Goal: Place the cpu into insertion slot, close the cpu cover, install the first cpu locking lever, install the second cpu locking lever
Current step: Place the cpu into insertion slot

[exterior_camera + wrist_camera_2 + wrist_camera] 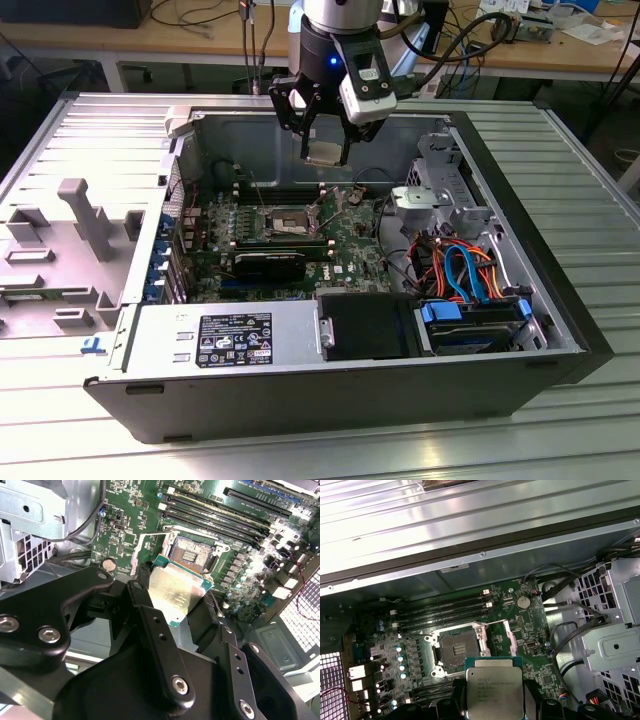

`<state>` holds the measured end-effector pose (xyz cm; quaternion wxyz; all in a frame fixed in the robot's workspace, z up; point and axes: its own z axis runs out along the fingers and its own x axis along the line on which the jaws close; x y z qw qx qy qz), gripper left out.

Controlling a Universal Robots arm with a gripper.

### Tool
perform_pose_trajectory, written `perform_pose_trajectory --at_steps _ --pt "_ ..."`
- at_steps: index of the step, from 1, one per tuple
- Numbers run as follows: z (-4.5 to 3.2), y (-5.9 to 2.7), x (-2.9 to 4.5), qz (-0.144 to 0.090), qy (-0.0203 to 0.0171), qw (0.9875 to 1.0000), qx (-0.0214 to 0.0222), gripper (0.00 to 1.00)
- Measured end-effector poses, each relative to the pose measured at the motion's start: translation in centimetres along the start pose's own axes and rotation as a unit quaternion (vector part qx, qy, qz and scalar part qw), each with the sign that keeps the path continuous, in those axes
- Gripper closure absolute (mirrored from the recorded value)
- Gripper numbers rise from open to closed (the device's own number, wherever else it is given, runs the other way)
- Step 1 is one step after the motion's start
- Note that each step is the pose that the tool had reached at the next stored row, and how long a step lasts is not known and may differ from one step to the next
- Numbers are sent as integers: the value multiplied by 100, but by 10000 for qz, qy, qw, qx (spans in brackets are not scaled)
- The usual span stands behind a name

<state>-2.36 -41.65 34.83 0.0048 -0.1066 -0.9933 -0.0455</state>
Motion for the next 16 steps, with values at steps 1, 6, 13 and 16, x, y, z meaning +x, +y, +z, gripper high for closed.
perform_pose_trajectory --at_steps 1,6,13,16 --pt "0 0 0 4 0 10000 0 45" --pt "0 -1 0 25 -2 10000 -1 45" --pt "0 -3 0 60 -5 10000 -1 45" --pt "0 -4 -1 73 -7 10000 -1 45"
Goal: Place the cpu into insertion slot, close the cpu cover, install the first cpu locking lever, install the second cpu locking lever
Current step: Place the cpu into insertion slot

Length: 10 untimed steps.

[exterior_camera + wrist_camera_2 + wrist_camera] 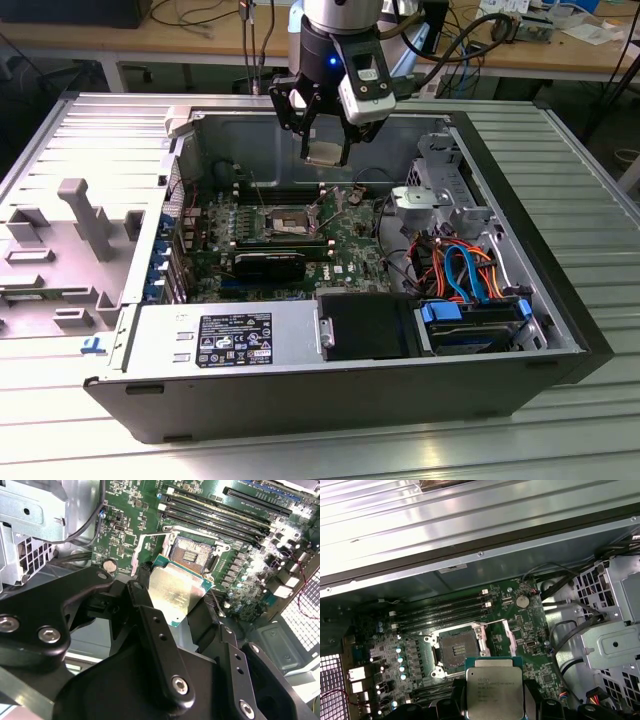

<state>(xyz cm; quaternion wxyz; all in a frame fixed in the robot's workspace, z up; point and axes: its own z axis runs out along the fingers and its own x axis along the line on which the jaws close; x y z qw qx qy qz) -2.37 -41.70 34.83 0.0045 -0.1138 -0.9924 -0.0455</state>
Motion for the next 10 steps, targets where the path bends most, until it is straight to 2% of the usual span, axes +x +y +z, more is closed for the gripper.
perform_pose_trajectory --at_steps 10 --pt "0 -3 -1 52 -5 10000 -1 45"
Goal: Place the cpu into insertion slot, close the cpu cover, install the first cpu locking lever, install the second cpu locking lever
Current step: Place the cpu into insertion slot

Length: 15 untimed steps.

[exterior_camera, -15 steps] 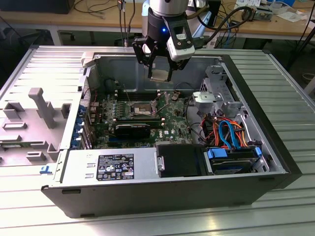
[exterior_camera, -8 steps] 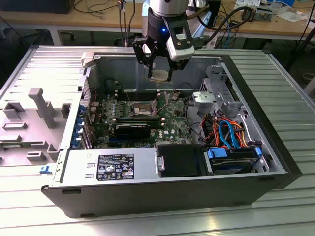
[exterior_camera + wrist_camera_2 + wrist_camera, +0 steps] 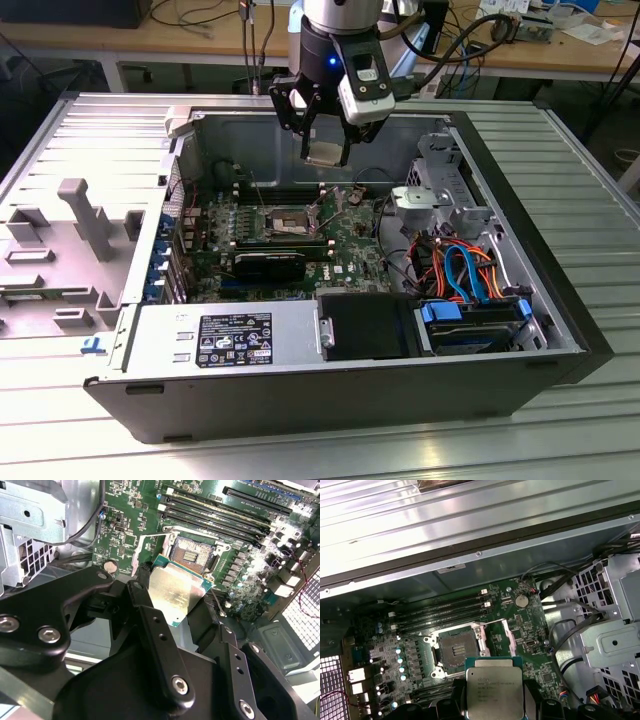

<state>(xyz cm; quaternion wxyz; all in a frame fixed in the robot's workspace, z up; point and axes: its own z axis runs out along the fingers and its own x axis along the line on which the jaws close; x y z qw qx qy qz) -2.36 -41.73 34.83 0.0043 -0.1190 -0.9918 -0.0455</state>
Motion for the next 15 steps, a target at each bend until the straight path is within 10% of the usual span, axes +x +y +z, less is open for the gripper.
perform_pose_trajectory --at_steps 15 --pt "0 -4 -1 72 -6 10000 -2 45"
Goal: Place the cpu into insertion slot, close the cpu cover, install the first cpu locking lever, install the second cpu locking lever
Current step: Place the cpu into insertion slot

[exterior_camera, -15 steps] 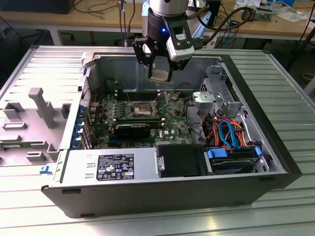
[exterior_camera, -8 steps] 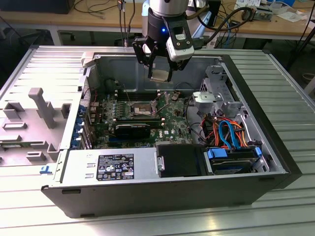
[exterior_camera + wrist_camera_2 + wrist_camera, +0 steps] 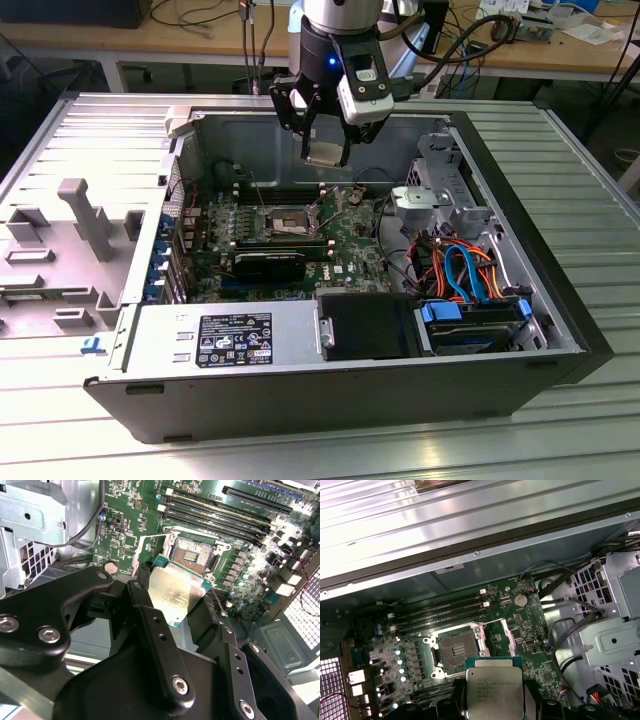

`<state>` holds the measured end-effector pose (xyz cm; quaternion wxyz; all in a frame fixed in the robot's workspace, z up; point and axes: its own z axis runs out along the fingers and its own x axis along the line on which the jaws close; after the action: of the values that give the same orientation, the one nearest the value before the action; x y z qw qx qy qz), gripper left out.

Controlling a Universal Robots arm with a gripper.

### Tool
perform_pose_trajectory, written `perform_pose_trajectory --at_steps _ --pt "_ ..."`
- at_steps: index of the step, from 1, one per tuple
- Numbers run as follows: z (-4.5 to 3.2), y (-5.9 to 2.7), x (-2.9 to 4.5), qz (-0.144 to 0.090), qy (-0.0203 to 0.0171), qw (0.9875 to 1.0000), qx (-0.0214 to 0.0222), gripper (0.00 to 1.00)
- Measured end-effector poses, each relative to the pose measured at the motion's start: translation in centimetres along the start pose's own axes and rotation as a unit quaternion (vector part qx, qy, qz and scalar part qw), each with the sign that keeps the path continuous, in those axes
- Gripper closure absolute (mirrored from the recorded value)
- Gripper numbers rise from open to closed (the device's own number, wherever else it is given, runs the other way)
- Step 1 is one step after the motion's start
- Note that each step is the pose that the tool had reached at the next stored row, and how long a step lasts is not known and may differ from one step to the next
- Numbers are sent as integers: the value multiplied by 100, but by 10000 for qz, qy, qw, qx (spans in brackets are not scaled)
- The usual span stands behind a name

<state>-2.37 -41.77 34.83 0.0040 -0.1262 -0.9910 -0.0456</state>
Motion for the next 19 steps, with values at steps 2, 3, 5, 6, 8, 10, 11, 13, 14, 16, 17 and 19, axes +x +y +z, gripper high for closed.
perform_pose_trajectory --at_steps 2,3,5,6,8,10,11,13,14,16,17,19 --pt "0 0 0 7 -1 10000 0 45" --pt "0 -1 0 12 -1 10000 0 45" --pt "0 -1 0 19 -2 10000 0 45" --pt "0 -1 0 22 -2 10000 0 45" --pt "0 -3 -1 32 -3 10000 -1 45" --pt "0 -3 -1 40 -4 10000 -1 45" --pt "0 -3 -1 43 -4 10000 -1 45" --pt "0 -4 -1 53 -5 10000 -1 45" --pt "0 -4 -1 58 -5 10000 -1 45" --pt "0 -4 -1 64 -6 10000 -1 45" --pt "0 -5 -1 67 -6 10000 -1 45" --pt "0 -6 -1 75 -7 10000 -1 45"
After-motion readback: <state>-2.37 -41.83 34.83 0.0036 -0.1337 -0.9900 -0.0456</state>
